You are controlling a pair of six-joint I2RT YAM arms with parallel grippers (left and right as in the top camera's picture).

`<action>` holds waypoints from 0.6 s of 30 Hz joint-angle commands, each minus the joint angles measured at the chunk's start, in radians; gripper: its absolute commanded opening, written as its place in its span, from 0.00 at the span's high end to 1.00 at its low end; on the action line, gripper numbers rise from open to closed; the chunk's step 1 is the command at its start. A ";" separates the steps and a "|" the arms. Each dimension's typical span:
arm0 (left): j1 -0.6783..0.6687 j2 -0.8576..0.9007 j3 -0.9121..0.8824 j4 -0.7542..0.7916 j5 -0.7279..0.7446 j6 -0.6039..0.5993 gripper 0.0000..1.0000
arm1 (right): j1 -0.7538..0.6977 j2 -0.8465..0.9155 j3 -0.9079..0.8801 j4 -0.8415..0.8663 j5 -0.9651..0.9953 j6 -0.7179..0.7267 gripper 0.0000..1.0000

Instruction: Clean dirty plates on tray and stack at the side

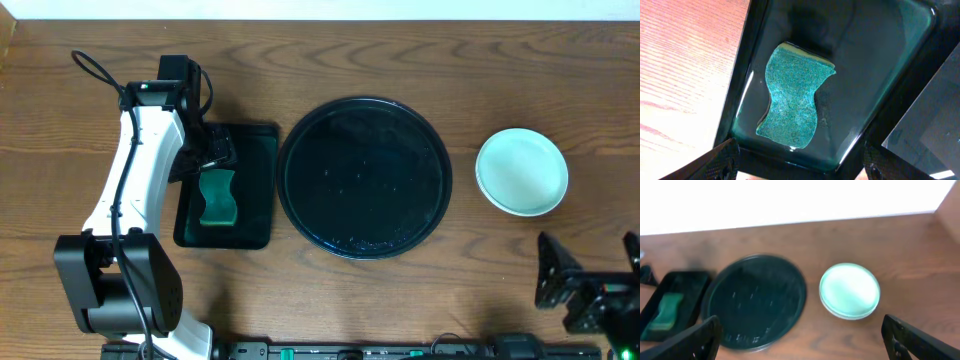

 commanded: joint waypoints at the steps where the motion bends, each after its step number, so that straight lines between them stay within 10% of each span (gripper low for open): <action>1: 0.003 0.006 0.010 -0.003 0.002 -0.009 0.21 | -0.016 -0.033 -0.169 0.151 0.069 -0.068 0.01; 12: 0.003 0.006 0.010 -0.003 0.002 -0.009 0.21 | -0.067 -0.394 -1.158 1.078 -0.050 -0.144 0.01; 18: 0.003 0.006 0.010 -0.003 0.002 -0.009 0.21 | -0.067 -0.571 -1.423 1.231 -0.093 -0.140 0.01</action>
